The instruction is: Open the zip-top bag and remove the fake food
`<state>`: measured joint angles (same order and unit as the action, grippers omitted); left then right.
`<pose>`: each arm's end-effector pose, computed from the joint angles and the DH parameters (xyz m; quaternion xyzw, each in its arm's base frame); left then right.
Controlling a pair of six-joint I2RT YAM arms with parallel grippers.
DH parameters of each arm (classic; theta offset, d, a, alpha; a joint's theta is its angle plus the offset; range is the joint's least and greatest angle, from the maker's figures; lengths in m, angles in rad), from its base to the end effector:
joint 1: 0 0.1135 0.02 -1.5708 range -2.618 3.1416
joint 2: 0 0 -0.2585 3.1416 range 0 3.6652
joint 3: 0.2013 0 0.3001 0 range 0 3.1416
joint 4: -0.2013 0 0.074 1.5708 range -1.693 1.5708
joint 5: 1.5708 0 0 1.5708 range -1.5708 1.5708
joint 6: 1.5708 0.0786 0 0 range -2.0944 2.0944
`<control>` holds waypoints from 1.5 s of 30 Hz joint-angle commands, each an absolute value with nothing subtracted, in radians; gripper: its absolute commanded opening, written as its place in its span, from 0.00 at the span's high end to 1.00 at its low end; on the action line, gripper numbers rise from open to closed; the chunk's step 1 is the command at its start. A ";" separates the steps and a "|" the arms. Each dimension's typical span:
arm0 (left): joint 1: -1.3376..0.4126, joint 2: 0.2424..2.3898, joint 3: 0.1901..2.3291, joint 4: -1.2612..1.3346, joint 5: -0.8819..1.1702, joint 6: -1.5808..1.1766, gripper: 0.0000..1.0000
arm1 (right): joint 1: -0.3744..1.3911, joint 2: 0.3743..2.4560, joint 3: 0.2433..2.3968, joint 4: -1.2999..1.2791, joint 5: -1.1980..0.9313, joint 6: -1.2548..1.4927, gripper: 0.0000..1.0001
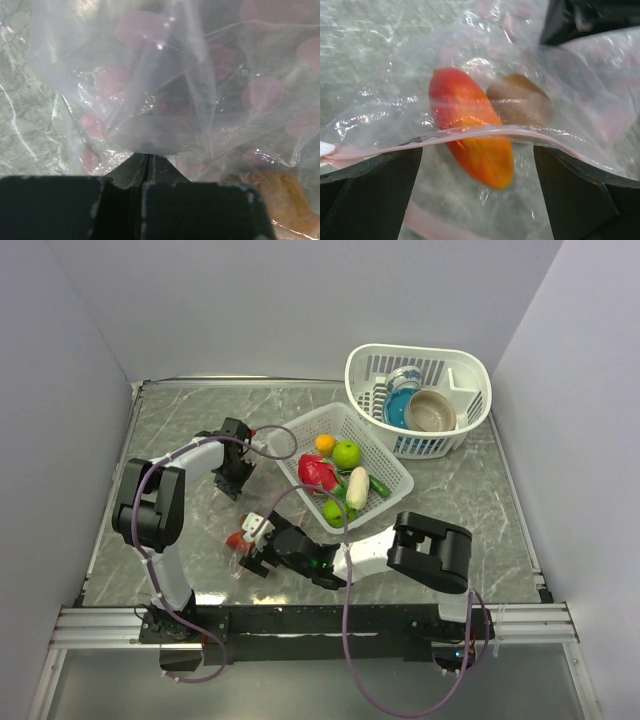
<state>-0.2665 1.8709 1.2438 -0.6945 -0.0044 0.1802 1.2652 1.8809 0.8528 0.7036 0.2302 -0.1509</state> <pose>0.3931 -0.1069 0.0886 0.2195 0.9677 -0.0032 0.1243 0.1509 0.4188 0.0909 -0.4737 0.6564 0.2274 0.5414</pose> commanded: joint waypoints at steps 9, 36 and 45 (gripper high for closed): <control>-0.305 1.871 1.220 -0.712 0.115 0.259 0.99 | 1.247 2.011 1.057 0.569 0.066 -0.147 0.00; -0.087 1.910 1.345 -0.664 -0.022 0.212 0.99 | 1.258 1.390 0.626 0.433 0.288 0.092 0.67; -0.118 1.813 1.321 -0.738 0.078 0.212 0.99 | 0.945 1.268 0.705 0.250 0.692 0.268 0.87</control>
<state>-0.1055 1.9041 1.3148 -0.6769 0.0002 0.2153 1.0889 1.2507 0.6037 0.3714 0.4801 0.1535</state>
